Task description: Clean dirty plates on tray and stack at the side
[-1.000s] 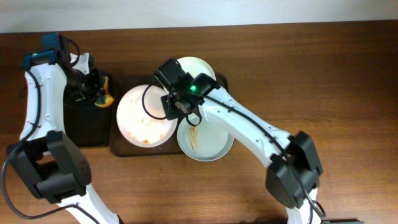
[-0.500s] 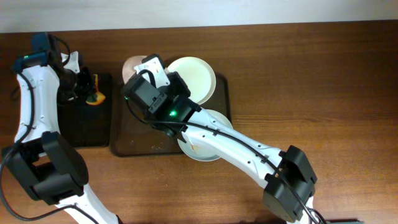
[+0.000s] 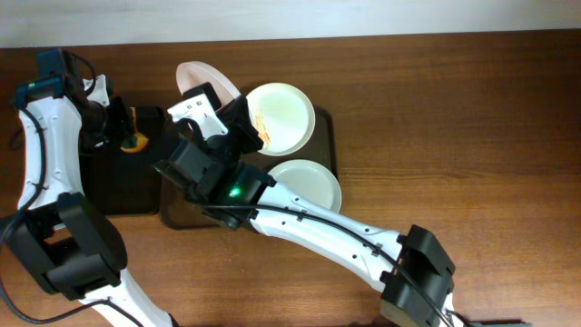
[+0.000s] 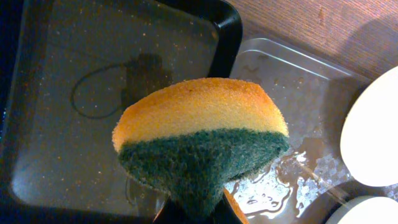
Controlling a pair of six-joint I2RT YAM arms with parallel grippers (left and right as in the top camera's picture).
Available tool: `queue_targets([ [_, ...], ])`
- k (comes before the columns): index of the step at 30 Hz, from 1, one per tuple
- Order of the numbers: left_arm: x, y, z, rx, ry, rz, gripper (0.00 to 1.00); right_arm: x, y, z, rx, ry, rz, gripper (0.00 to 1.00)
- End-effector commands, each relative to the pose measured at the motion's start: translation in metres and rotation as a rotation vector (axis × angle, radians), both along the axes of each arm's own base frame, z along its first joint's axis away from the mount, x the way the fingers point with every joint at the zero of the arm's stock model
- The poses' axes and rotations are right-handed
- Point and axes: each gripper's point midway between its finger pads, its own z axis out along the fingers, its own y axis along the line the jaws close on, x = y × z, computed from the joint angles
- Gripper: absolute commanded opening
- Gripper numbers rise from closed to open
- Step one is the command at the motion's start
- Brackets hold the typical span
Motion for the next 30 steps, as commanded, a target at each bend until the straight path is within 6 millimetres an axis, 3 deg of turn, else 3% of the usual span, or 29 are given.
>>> queue_targets([
  [1, 0.003, -0.004, 0.017, -0.036, -0.042, 0.01, 0.01, 0.0, 0.008, -0.032, 0.145, 0.16, 0.091, 0.04],
  [4, -0.005, -0.011, 0.015, -0.063, -0.011, 0.004, 0.01, -0.006, 0.008, -0.093, 0.382, 0.493, 0.135, 0.04],
  [6, -0.007, -0.021, 0.016, -0.1, -0.001, -0.011, 0.01, -0.001, 0.009, -0.121, 0.525, 0.65, 0.139, 0.04],
  [11, -0.005, -0.061, 0.015, -0.1, 0.012, -0.126, 0.01, 0.013, -0.001, -0.182, 0.668, 0.785, -0.008, 0.04],
  [15, -0.013, -0.09, 0.013, -0.11, 0.055, -0.189, 0.01, -0.007, 0.014, -0.228, 0.802, 0.935, -0.119, 0.04],
  [20, -0.016, -0.094, 0.013, -0.112, 0.069, -0.196, 0.01, -0.019, 0.026, -0.266, 0.823, 1.05, -0.128, 0.04],
  [26, -0.01, -0.093, 0.014, -0.106, 0.043, -0.198, 0.01, -0.019, 0.027, -0.266, 0.774, 1.155, 0.036, 0.31],
  [30, -0.008, -0.093, 0.014, -0.104, 0.035, -0.198, 0.01, -0.01, 0.022, -0.261, 0.723, 1.218, 0.234, 0.32],
])
